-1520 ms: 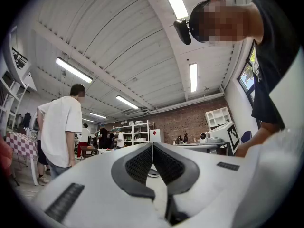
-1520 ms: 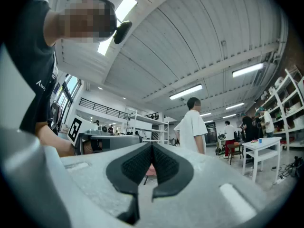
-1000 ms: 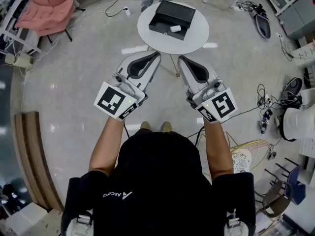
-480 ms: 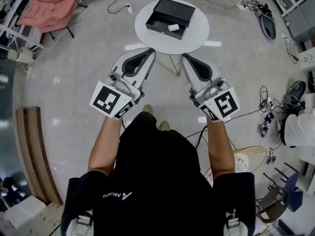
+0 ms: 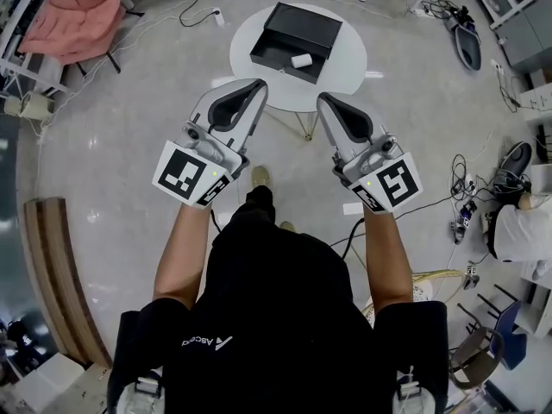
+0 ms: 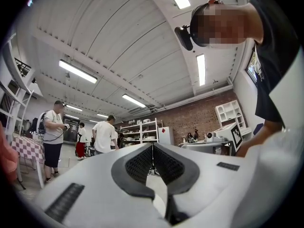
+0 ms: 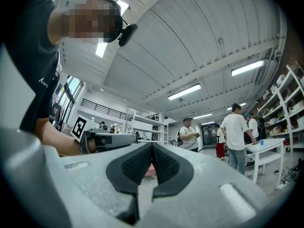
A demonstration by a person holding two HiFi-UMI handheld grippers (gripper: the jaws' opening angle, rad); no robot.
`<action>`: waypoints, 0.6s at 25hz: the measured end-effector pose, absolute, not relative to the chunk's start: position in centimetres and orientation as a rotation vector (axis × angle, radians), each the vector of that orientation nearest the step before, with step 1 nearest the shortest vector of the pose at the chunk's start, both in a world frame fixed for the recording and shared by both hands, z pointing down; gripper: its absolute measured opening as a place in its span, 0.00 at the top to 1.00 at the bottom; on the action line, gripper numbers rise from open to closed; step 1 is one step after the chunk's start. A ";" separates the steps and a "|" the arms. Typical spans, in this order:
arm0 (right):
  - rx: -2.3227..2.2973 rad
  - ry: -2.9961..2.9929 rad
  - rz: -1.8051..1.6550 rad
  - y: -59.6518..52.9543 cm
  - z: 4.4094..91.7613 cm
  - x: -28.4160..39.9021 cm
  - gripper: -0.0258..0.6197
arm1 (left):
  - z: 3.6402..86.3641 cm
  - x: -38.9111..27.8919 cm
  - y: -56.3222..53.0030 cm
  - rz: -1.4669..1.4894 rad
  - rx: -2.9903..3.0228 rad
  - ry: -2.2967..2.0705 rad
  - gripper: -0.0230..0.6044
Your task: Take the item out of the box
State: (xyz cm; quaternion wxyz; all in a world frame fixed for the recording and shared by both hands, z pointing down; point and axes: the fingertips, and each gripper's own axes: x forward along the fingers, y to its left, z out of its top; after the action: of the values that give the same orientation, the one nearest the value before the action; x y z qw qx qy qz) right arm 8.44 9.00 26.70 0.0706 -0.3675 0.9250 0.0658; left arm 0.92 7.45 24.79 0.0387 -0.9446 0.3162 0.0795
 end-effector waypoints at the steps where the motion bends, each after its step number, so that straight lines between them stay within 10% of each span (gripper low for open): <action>1: -1.104 2.787 0.207 8.0 26.7 8.2 0.96 | 24.8 0.8 6.3 0.247 -2.895 0.965 0.96; 15: -1.182 2.828 0.228 -8.2 27.2 3.9 0.96 | 27.0 -1.5 -9.7 0.215 -2.939 0.812 0.96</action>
State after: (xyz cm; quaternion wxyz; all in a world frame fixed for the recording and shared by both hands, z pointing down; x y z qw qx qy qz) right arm 3.89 -8.16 27.18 0.0340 -0.3845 0.9195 0.0740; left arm -1.54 -9.68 26.98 0.0426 -0.9606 0.2656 0.0703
